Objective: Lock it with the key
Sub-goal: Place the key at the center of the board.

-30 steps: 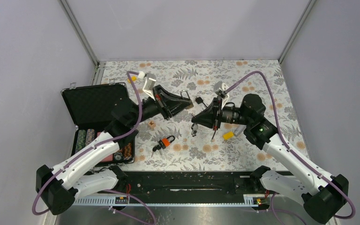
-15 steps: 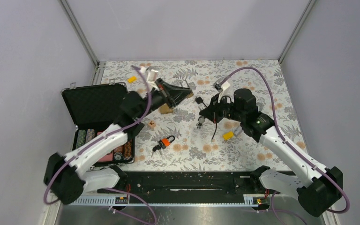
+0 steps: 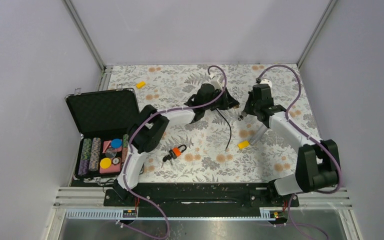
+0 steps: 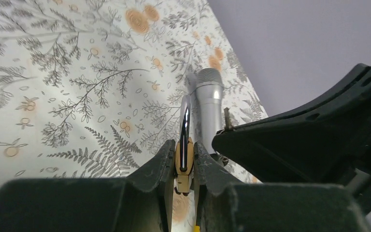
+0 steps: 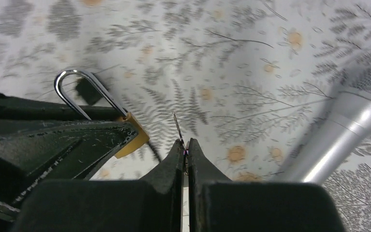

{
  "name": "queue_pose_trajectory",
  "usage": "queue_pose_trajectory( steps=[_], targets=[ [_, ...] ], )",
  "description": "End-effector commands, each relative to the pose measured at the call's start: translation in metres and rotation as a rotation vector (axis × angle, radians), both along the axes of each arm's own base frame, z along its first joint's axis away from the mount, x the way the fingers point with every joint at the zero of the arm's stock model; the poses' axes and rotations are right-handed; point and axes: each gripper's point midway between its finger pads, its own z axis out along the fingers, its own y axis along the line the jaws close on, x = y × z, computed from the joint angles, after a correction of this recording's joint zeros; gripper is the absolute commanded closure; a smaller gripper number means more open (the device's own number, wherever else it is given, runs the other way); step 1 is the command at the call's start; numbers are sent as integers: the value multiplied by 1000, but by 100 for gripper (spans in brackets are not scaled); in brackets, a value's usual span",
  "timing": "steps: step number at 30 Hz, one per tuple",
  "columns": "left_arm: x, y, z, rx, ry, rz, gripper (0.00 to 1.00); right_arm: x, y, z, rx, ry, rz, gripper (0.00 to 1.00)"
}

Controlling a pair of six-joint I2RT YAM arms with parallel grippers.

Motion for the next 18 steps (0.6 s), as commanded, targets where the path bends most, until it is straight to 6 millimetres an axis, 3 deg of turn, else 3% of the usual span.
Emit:
queue_pose_trajectory(
  steps=[1,5,12,16,18],
  targets=[
    [20,-33,4,-106,13,36,100,26,-28,-2,-15,-9,-147,100],
    [24,-49,-27,-102,71,34,99,31,-36,-28,-31,65,-173,100],
    [16,-71,-61,-109,159,-46,83,40,-39,-69,-8,193,-227,100],
    [18,-67,-81,-43,169,-26,64,47,-41,-78,7,216,-248,100],
    [21,-64,-80,-34,163,-11,53,49,-41,-80,14,228,-249,99]
  ],
)
